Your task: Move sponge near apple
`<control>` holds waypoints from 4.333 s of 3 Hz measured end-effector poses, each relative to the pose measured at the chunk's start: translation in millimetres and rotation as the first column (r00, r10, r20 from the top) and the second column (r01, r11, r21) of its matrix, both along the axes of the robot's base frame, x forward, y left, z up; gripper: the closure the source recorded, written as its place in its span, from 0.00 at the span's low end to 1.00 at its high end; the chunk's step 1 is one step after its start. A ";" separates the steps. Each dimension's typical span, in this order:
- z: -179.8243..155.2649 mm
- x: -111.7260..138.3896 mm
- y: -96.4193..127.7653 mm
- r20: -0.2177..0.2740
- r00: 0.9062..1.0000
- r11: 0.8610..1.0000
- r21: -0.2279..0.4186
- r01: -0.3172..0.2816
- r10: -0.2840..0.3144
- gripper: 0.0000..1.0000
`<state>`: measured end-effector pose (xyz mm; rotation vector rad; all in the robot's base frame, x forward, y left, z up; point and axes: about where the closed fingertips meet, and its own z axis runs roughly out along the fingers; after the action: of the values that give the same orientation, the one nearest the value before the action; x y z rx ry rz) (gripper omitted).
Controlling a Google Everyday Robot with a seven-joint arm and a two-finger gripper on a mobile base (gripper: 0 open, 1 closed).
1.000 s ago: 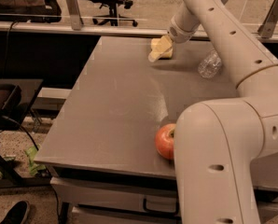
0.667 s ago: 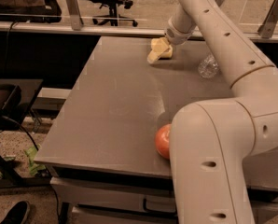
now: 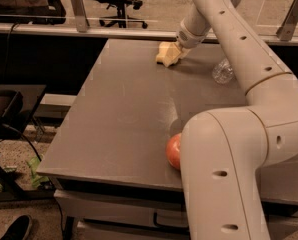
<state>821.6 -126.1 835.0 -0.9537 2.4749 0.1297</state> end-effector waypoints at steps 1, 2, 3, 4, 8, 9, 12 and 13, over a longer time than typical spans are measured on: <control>11.6 -5.2 -4.2 0.017 1.000 1.000 0.008 -0.026 0.026 0.83; 31.2 -15.6 -9.4 0.052 0.996 0.998 0.005 -0.066 0.066 1.00; 50.5 -35.7 -6.7 0.085 0.987 0.991 0.001 -0.137 0.137 1.00; 61.9 -71.5 0.1 0.087 0.970 0.973 0.014 -0.231 0.229 1.00; 61.7 -244.0 -7.3 -0.025 0.812 0.812 0.051 -0.582 0.584 1.00; 52.7 -282.5 -20.6 -0.069 0.751 0.753 0.029 -0.657 0.657 1.00; 27.9 -342.5 -34.1 -0.093 0.633 0.637 0.023 -0.771 0.769 0.83; 22.5 -349.3 -36.7 -0.098 0.609 0.614 0.025 -0.789 0.787 0.59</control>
Offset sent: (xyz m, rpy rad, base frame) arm -0.0526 -0.0153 0.0609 0.0017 -0.1143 0.1217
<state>472.4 -162.8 857.5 -2.0445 1.9305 0.4493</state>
